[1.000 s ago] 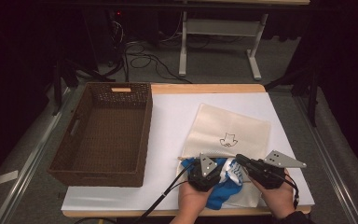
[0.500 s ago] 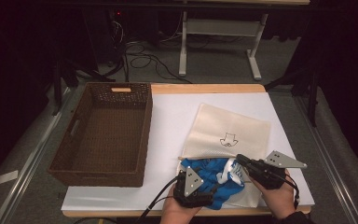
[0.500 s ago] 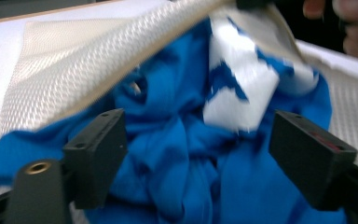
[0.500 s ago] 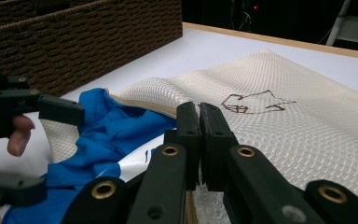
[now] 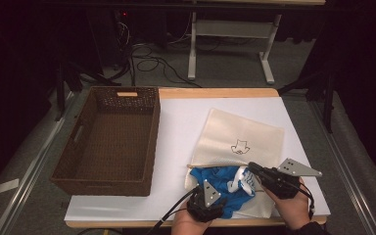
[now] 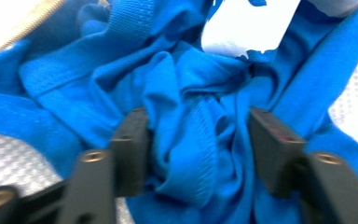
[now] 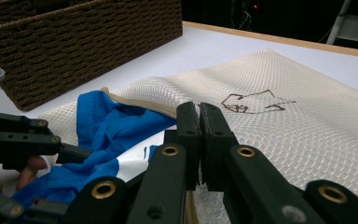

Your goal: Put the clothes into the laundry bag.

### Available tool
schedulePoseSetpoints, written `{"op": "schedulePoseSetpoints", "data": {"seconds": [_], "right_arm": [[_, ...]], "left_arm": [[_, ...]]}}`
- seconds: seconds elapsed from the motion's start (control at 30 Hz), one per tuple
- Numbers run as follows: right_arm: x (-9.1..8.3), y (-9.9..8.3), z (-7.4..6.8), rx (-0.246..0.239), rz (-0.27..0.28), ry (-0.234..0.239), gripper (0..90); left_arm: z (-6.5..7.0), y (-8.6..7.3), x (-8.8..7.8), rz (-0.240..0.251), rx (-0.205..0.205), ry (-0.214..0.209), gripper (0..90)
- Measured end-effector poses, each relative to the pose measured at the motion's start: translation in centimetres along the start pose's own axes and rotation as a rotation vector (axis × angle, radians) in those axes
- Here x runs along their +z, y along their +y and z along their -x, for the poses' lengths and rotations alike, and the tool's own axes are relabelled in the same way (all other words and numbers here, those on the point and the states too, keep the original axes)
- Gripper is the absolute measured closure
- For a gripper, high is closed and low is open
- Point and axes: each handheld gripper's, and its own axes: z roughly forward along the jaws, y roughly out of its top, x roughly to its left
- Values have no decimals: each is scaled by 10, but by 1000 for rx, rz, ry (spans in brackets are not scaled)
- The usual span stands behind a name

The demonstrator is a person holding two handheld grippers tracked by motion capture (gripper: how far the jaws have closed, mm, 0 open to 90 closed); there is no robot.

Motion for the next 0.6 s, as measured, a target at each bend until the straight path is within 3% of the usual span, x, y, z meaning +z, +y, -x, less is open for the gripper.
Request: {"op": "schedulePoseSetpoints", "data": {"seconds": [0.13, 0.2, 0.3, 0.6], "right_arm": [[0, 0, -1, 0, -2, 1, 888], [1, 0, -2, 1, -4, 2, 888], [1, 0, -2, 0, -4, 5, 888], [2, 1, -5, -3, 1, 19, 888]], "left_arm": [[-1, 1, -1, 0, -16, -22, 691], [-4, 1, -1, 6, -40, -38, 738], [-9, 3, -6, 34, -76, -46, 761], [-15, 15, -29, 161, -109, -25, 768]]}}
